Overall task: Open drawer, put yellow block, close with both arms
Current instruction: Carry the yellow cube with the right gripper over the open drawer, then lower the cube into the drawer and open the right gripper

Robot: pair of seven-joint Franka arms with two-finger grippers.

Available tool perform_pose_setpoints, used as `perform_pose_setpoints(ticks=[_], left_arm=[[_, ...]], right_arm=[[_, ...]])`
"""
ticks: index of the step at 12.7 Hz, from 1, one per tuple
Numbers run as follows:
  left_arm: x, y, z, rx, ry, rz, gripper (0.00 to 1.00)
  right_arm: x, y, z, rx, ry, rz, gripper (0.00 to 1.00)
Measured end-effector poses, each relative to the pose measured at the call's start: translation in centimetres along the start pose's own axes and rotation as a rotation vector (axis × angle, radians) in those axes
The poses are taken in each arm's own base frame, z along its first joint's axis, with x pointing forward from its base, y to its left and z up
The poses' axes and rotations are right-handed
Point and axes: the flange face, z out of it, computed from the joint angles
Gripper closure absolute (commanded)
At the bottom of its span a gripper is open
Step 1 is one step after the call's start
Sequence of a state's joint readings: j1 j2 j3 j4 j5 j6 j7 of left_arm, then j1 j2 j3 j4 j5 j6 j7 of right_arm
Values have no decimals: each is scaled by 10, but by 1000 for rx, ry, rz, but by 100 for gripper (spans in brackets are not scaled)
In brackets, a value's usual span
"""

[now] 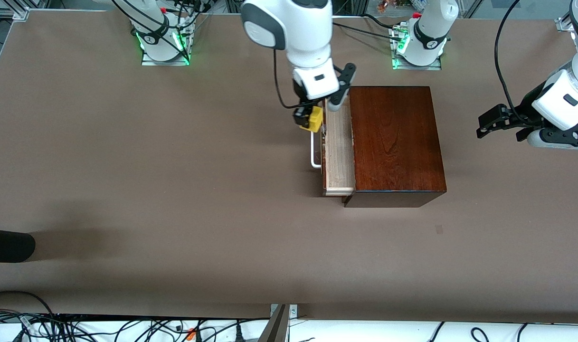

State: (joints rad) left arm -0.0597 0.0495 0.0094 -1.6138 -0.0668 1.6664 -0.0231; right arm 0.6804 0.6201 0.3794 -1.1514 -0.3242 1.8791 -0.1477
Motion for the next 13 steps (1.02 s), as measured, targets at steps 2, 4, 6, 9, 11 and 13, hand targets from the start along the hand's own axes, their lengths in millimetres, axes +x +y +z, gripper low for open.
perform_pose_setpoints(ticks=[2, 4, 6, 9, 11, 13], left_arm=[[0, 0, 1, 0, -1, 0, 0], [1, 0, 1, 0, -2, 1, 0], [1, 0, 1, 0, -2, 2, 0], [1, 0, 2, 0, -3, 3, 0], [1, 1, 2, 0, -4, 6, 0], [1, 1, 2, 0, -4, 6, 0]], right_arm=[[10, -15, 1, 5, 16, -74, 85], [17, -38, 1, 11, 19, -131, 85], [24, -63, 16, 23, 10, -210, 85], [29, -73, 41, 24, 1, -291, 86], [29, -73, 50, 25, -1, -330, 86], [32, -72, 61, 25, 14, -360, 86]])
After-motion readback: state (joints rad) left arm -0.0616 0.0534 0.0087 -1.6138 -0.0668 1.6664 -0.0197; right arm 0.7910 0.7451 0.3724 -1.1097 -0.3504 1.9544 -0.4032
